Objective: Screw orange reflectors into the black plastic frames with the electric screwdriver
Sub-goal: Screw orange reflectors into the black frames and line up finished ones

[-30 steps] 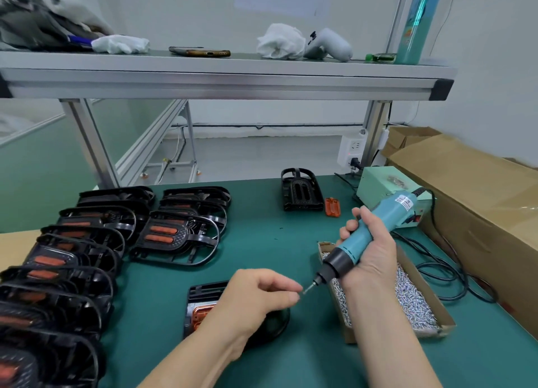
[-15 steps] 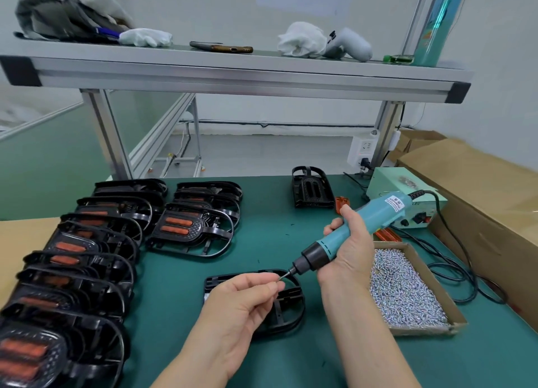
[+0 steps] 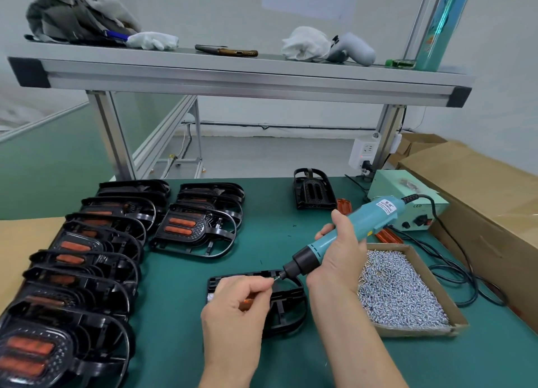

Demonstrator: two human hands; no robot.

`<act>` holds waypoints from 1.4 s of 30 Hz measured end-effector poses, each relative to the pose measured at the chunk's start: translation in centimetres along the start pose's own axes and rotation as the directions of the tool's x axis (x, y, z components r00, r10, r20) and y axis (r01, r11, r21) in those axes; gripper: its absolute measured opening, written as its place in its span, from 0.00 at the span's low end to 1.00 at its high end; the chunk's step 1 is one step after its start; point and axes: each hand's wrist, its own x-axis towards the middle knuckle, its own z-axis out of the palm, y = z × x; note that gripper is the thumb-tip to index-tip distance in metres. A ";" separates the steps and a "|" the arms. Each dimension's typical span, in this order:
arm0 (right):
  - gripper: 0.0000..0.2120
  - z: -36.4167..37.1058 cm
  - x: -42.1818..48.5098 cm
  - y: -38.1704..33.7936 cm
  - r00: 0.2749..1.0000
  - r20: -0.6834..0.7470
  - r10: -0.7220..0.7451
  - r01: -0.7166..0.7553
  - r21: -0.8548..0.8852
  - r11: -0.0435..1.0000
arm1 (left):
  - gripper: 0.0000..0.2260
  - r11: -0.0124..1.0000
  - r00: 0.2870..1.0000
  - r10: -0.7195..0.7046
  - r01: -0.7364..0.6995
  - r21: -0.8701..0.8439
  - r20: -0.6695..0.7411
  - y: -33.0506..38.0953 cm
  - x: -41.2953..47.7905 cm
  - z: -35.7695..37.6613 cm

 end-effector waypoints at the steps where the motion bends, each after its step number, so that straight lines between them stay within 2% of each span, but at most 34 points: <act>1: 0.09 0.0 0.0 0.1 1.000 -0.004 0.014 -0.014 0.005 1.000 | 0.21 0.995 0.996 0.090 -0.090 0.047 -0.007 -0.1 0.0 -0.1; 3: 0.10 0.0 -0.1 0.3 0.999 -0.012 0.036 -0.036 0.008 0.999 | 0.24 0.958 0.967 0.256 -0.253 0.138 -0.005 -0.1 -0.1 -0.2; 5: 0.09 -0.1 0.0 0.5 0.999 -0.019 0.048 -0.048 0.005 0.999 | 0.27 0.913 0.933 0.359 -0.354 0.203 0.013 -0.2 -0.1 -0.4; 9: 0.10 -0.3 0.2 0.8 0.996 -0.036 0.076 -0.076 0.009 0.997 | 0.29 0.826 0.876 0.475 -0.475 0.303 0.080 -0.5 0.1 -0.7; 13: 0.09 -0.5 0.3 1.0 0.998 -0.019 0.055 -0.055 -0.008 0.998 | 0.30 0.772 0.838 0.532 -0.540 0.335 0.125 -1.1 0.3 -0.7; 17: 0.09 -0.5 0.5 1.1 1.000 0.002 -0.003 0.003 -0.035 0.999 | 0.30 0.779 0.845 0.502 -0.535 0.327 0.185 -1.3 0.4 -0.5; 19: 0.10 -0.4 0.8 0.9 0.998 0.019 -0.053 0.054 -0.049 0.997 | 0.29 0.761 0.852 0.475 -0.524 0.383 0.221 -1.7 0.7 -1.0; 24: 0.10 -0.1 1.5 -0.5 0.969 0.081 -0.234 0.238 -0.051 0.970 | 0.23 0.582 0.848 0.402 -0.528 0.618 0.345 -4.3 0.9 -3.5; 29: 0.08 0.4 1.2 -0.6 0.906 0.143 -0.399 0.415 -0.106 0.904 | 0.20 0.508 0.830 0.379 -0.557 0.657 0.410 -5.2 0.7 -3.6; 32: 0.07 0.3 0.5 0.1 0.883 0.205 -0.422 0.453 -0.140 0.881 | 0.21 0.500 0.830 0.355 -0.557 0.663 0.430 -5.1 0.8 -3.7; 37: 0.07 0.3 -0.5 1.2 0.883 0.250 -0.397 0.437 -0.134 0.889 | 0.24 0.506 0.837 0.323 -0.547 0.667 0.442 -4.8 0.9 -3.6; 42: 0.06 1.3 -1.7 2.1 0.883 0.300 -0.360 0.419 -0.162 0.893 | 0.38 0.606 0.888 0.263 -0.457 0.651 0.378 -4.5 0.8 -3.6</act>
